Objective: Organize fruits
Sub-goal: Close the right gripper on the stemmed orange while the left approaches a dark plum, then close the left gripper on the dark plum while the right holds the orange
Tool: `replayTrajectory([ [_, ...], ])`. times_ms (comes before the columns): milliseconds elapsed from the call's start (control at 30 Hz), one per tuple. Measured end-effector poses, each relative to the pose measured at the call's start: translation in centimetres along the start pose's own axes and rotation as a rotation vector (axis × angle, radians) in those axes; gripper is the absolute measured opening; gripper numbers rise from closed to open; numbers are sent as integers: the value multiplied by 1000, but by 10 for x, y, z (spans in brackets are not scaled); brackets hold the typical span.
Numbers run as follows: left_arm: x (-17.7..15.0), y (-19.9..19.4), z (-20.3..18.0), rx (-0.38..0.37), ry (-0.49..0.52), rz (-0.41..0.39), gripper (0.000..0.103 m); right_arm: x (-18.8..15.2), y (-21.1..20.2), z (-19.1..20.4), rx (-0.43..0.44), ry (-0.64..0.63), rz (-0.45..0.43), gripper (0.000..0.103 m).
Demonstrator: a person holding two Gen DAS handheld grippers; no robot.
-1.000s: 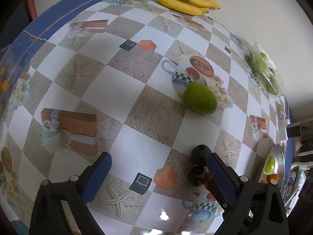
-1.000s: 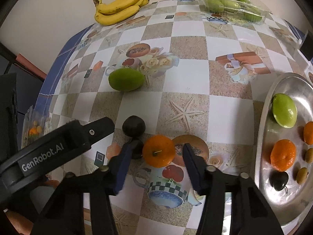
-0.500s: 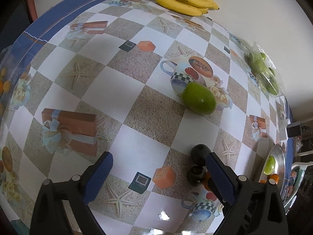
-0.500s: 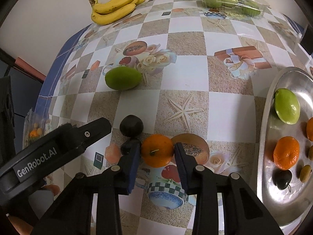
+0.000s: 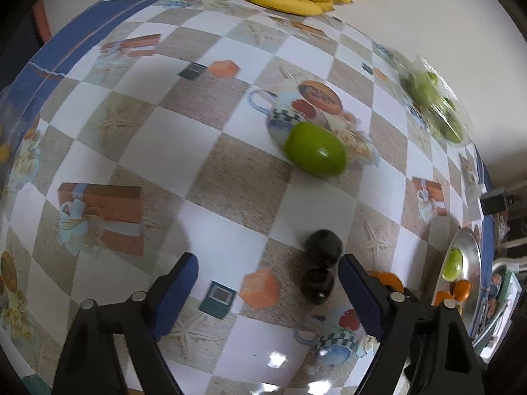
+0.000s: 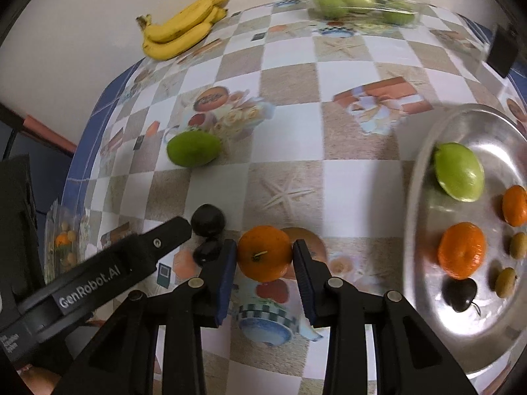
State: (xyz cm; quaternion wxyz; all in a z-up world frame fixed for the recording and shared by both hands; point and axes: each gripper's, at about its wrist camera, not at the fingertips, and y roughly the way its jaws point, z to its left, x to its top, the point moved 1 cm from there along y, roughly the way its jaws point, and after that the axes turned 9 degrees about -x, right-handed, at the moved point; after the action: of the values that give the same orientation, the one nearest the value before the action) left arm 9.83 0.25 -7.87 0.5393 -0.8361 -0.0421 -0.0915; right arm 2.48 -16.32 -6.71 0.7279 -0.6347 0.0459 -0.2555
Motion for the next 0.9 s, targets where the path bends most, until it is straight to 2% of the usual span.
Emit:
replayTrajectory([
  [100, -1, 3, -3, -19, 0, 18, 83, 1, -6, -11, -20, 32, -17, 36],
  [300, -4, 6, -11, -26, 23, 34, 68, 3, -15, -29, -11, 84, -39, 36],
  [367, -5, 7, -14, -30, 34, 42, 59, 2, -18, -33, -4, 92, -44, 36],
  [533, -9, 12, -20, -21, 50, 54, 45, 2, -21, -37, 3, 104, -50, 36],
  [700, -12, 16, -27, -22, 67, 54, 38, 2, -22, -36, 11, 102, -53, 36],
  [833, -14, 16, -31, -23, 83, 52, 27, 2, -23, -37, 18, 103, -55, 36],
  [900, -14, 15, -32, -24, 88, 49, 25, 2, -24, -37, 22, 104, -58, 36],
])
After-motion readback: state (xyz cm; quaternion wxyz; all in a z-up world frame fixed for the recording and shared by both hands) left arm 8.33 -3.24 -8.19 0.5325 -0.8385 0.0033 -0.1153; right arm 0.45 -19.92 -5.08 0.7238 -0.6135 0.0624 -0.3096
